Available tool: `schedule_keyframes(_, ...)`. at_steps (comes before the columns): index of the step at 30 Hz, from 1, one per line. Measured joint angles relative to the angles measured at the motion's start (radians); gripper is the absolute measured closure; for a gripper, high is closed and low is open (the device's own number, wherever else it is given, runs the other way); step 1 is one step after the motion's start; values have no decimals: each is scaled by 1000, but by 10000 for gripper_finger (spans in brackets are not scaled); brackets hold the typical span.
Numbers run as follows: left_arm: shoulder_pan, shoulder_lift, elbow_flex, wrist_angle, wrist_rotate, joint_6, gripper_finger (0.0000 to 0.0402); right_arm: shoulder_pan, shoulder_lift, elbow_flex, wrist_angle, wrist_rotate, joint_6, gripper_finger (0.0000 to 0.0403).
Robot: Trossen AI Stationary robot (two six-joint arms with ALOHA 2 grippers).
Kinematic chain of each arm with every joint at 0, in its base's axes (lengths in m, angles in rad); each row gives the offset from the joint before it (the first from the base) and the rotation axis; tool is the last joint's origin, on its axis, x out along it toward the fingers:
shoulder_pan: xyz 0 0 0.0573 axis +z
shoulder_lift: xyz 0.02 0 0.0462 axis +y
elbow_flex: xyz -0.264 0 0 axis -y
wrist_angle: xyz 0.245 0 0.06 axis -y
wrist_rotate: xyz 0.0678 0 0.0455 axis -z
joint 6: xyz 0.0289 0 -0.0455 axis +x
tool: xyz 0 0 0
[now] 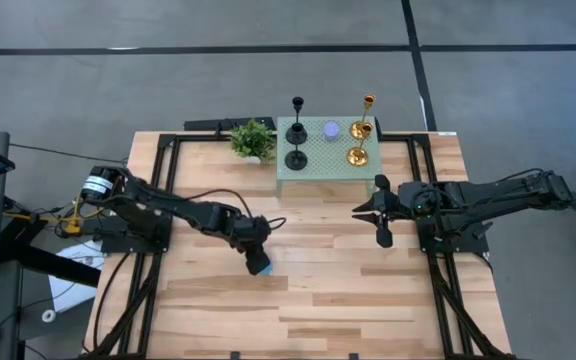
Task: Pick & Place candle stick holders
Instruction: Align the blue scented candle with the violet scented candle on the shelf
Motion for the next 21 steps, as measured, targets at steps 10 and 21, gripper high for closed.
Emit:
schedule_keyframes(10,-2,-7,0,-1,1,23,300,0,0,-29,-7,0,1,342)
schedule_keyframes(21,-5,-7,-2,-1,24,-15,291,0,0,-39,10,0,9,342)
